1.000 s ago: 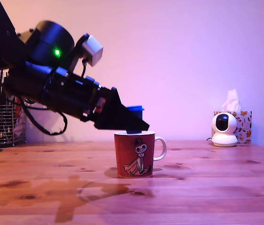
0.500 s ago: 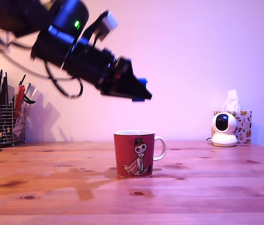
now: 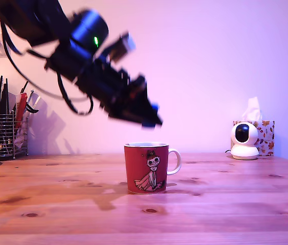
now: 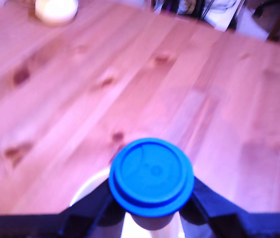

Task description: Pick up the coffee capsules on the table and drop them inside the coffee cup

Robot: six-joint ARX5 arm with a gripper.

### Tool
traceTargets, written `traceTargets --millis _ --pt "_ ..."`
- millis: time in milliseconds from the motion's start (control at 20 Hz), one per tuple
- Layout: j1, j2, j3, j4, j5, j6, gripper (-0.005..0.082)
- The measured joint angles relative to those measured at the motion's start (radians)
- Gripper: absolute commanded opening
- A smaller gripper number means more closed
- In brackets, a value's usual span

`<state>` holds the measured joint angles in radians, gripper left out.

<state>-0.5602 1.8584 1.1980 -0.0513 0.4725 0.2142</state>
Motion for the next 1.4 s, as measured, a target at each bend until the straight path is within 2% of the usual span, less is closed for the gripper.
traceTargets --millis 250,750,850,950,1050,1100,1400 --pt "0.000 0.049 0.050 -0.069 -0.047 -0.003 0.0143" --pt "0.000 0.049 0.051 -0.114 -0.067 -0.003 0.0156" --pt "0.000 0.049 0.051 -0.118 -0.096 -0.003 0.0221" --pt "0.000 0.049 0.056 -0.122 -0.109 -0.003 0.0356" --pt "0.000 0.049 0.057 -0.122 -0.108 -0.003 0.0535" --pt "0.000 0.049 0.060 -0.126 -0.108 -0.002 0.0571" --pt "0.000 0.049 0.100 -0.196 -0.074 0.013 0.0568"
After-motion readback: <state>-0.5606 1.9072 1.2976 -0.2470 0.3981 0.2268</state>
